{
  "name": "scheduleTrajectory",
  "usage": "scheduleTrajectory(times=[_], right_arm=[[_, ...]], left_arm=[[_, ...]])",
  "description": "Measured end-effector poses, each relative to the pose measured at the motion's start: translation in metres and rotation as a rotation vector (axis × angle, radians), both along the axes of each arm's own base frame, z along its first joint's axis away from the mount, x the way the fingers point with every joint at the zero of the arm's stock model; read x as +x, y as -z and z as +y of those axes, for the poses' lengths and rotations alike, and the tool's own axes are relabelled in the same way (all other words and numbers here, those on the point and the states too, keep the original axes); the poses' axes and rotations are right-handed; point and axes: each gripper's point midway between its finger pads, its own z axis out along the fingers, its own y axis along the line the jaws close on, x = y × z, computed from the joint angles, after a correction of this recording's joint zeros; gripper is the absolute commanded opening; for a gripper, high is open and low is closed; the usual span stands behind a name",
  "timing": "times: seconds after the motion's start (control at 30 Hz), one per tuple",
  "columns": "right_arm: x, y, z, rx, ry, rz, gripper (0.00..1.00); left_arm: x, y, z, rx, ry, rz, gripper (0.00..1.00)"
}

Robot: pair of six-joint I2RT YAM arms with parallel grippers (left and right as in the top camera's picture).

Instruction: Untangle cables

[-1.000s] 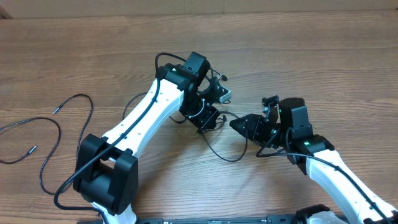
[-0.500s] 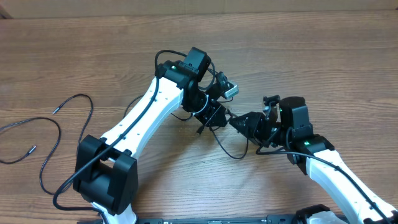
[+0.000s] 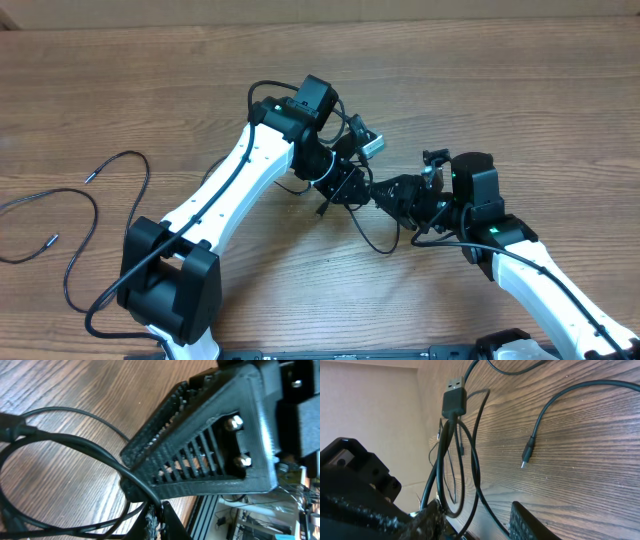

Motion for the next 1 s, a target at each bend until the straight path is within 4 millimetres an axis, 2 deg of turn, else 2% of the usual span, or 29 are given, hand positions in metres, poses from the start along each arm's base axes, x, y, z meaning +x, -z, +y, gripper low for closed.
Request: scheduleTrajectory(times=[0.27, 0.3, 0.4, 0.6, 0.7, 0.8, 1.0], right_arm=[[0.003, 0.001, -0.002, -0.012, 0.019, -0.004, 0.41], [0.003, 0.002, -0.003, -0.016, 0.023, -0.004, 0.35], [0.001, 0.007, -0.005, -0.030, 0.035, 0.026, 0.04], [-0.006, 0.021, -0.012, -0.077, 0.057, 0.087, 0.04], [-0.006, 0.027, -0.017, -0.107, 0.081, 0.106, 0.04], [-0.008, 0.039, -0.026, -0.167, 0.109, 0.131, 0.04], [-0.015, 0.059, -0.046, -0.292, 0.168, 0.183, 0.04]], left_arm=[[-0.009, -0.015, -0.011, -0.118, 0.052, 0.023, 0.05], [-0.010, -0.019, -0.013, -0.141, 0.060, 0.029, 0.05], [-0.012, -0.021, -0.015, -0.161, 0.067, 0.031, 0.05], [-0.011, -0.020, -0.012, -0.150, 0.064, 0.032, 0.04], [-0.008, -0.010, 0.002, -0.069, 0.038, 0.036, 0.04], [0.001, 0.004, 0.026, 0.051, -0.018, 0.032, 0.04], [0.032, 0.017, 0.074, 0.164, -0.170, 0.031, 0.04]])
